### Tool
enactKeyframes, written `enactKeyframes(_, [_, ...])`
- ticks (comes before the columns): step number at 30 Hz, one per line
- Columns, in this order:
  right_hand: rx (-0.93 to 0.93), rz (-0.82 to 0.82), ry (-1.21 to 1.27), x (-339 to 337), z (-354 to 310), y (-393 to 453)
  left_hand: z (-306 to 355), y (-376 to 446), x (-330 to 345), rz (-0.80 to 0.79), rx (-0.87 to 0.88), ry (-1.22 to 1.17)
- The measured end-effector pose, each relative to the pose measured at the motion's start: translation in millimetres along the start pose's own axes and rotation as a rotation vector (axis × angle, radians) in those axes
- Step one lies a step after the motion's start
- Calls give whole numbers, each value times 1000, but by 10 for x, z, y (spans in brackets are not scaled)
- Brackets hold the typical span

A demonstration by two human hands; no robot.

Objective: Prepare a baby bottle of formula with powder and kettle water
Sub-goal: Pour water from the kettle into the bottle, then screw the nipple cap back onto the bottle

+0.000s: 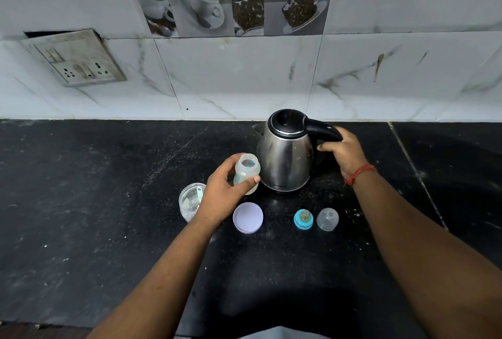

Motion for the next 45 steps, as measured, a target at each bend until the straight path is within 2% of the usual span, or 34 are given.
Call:
enactKeyframes(4, [61,2,-104,-21,29,6,-18,-13,17,-7,-4,-7])
enactKeyframes(8, [55,346,-303,-179,179,-249,-3,-59,19,-4,11,-8])
enactKeyframes(10, [-52,403,-357,-171,171,-522,-4,-91,23,-12,13,-16])
enactKeyframes(12, [-212,322,-397,-86,152,-802,-10,-135,25,-16,14,-18])
enactKeyframes(15, [-421,57,-579,32,249,-1079,-10,-214,45,-21,16,-21])
enactKeyframes(18, [-476,-205,-900,120,432,-1223,-21,-311,36,-36,28,-14])
enactKeyframes(22, [-537,-416,-1411,191,611,-1318,-60,-414,6,-35,20,-9])
enactKeyframes(25, [-570,-488,-1515,192,683,-1365,-75,-472,-18,-41,13,4])
enactKeyframes(29, [-594,-451,-1414,172,632,-1408,-106,-524,-48,-36,15,16])
enactKeyframes(35, [-340,-272,-774,212,212,-1538,-119,-612,-61,-38,23,36])
enactKeyframes(38, [-327,-198,-573,257,-94,-1636,-138,-654,-50,-45,19,46])
enactKeyframes(41, [-372,-185,-455,311,-387,-1709,-131,-699,-38,-58,21,64])
enactKeyframes(45, [-453,-271,-476,385,-615,-1766,-97,-730,-14,-78,27,64])
Point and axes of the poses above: each hand's wrist, its own y-axis towards the middle knuckle, its own x-axis out of the palm, z = x × y, the point moved 3 cm from there along y, towards the middle knuckle, and after that the axes turned 11 degrees about z, right-handed, at the moved point
